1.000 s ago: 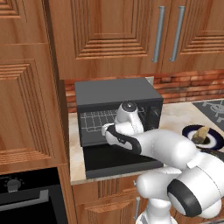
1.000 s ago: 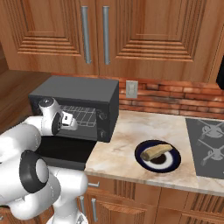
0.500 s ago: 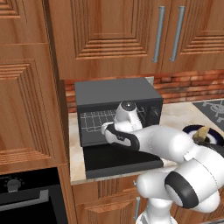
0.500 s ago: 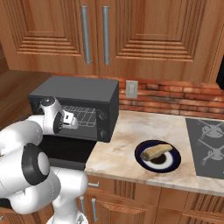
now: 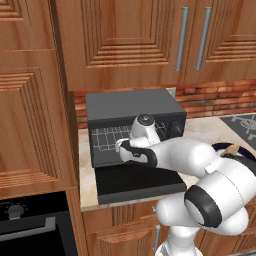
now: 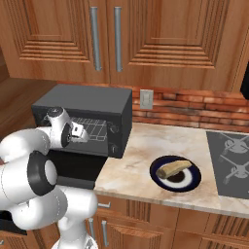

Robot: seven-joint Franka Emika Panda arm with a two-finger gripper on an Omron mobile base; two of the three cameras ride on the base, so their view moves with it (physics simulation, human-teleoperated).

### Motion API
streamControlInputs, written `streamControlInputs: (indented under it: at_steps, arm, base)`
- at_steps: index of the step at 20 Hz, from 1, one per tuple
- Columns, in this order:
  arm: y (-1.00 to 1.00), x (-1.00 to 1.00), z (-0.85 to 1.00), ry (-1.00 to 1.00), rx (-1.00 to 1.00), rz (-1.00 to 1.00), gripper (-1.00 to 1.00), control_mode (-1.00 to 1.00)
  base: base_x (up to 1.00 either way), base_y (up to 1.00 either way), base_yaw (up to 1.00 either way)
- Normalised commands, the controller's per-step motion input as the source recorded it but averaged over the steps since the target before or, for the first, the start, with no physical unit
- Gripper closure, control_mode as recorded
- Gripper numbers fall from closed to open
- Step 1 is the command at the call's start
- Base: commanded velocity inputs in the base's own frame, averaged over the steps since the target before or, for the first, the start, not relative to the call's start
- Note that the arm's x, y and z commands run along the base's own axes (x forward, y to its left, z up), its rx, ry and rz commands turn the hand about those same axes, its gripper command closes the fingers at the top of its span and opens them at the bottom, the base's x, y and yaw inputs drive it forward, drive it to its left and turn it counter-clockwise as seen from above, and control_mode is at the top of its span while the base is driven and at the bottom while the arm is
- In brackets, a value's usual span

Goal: Pull the toaster oven rack outwards. Pick up the baguette from the plate and place it on the toaster oven rack. Close the toaster oven door fully and set the temperature to the lowest setting.

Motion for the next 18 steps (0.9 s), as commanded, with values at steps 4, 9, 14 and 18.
streamControlInputs:
  at_steps: [4, 9, 14, 18]
  arm:
    - [0.0, 0.15, -0.11, 0.0, 0.0, -0.01, -1.0, -1.0]
    - [0.0, 0.08, -0.11, 0.0, 0.0, -0.01, -1.0, -1.0]
    - [0.0, 0.09, -0.09, 0.0, 0.0, -0.01, -1.0, -1.0]
    - [0.03, 0.11, -0.1, 0.0, 0.0, -0.01, -1.0, -1.0]
  base:
    - [0.0, 0.0, 0.0]
    - [0.0, 0.0, 0.0]
    - [0.0, 0.0, 0.0]
    - [0.0, 0.0, 0.0]
